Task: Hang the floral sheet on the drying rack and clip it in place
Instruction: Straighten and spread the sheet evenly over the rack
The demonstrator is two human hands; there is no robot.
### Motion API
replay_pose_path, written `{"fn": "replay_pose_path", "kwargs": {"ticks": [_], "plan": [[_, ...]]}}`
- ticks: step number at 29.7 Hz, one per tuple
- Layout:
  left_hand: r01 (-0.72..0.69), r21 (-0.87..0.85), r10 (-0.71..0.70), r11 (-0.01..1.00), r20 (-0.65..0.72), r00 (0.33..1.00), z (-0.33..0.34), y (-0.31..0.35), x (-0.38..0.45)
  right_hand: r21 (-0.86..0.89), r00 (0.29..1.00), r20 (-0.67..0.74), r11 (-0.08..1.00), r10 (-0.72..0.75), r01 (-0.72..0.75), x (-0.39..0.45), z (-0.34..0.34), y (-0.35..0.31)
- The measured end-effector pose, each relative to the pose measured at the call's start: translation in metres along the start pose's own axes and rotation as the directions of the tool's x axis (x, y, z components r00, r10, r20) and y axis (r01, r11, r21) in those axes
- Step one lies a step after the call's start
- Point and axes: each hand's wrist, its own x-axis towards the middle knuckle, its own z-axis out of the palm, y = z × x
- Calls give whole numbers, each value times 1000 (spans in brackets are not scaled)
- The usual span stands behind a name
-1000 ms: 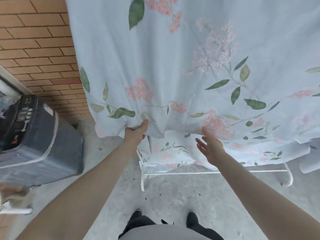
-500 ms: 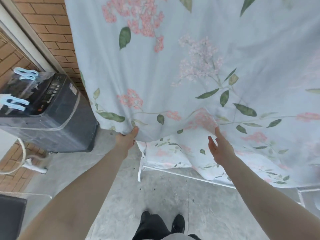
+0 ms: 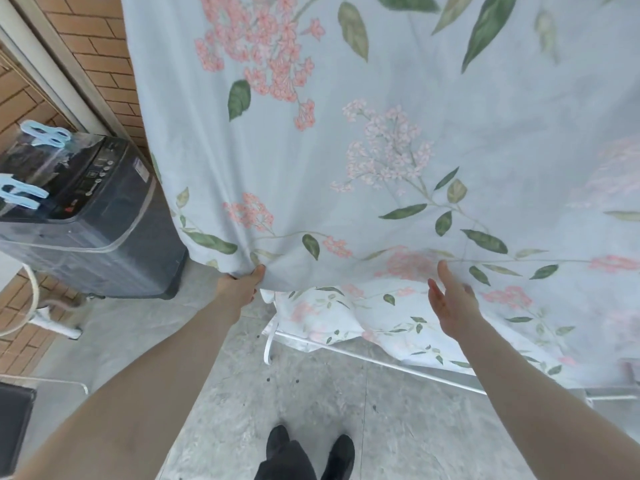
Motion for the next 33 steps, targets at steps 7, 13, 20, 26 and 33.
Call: {"fn": "replay_pose_path", "kwargs": {"ticks": [7,13,20,26,33], "plan": [[2,7,-2,1000,16,1000,12,-4,19,-95,997,-43,993,65,-69,27,2,9],[-11,9,11,1000,12,1000,15,-8,33,-44,986,-142,994,89,-96,53,-16,30],[-16,39,17,999,-11,1000,25,-27,49,25,986,-79,989,149,-147,74,-18,48],[-13,55,14,998,-13,1000,34,-42,62,147,984,100,976,145,-159,101,-19,61],[4,94,-1,996,-39,999,36,-53,78,12,981,-172,996,87,-86,94,-32,104]]}}
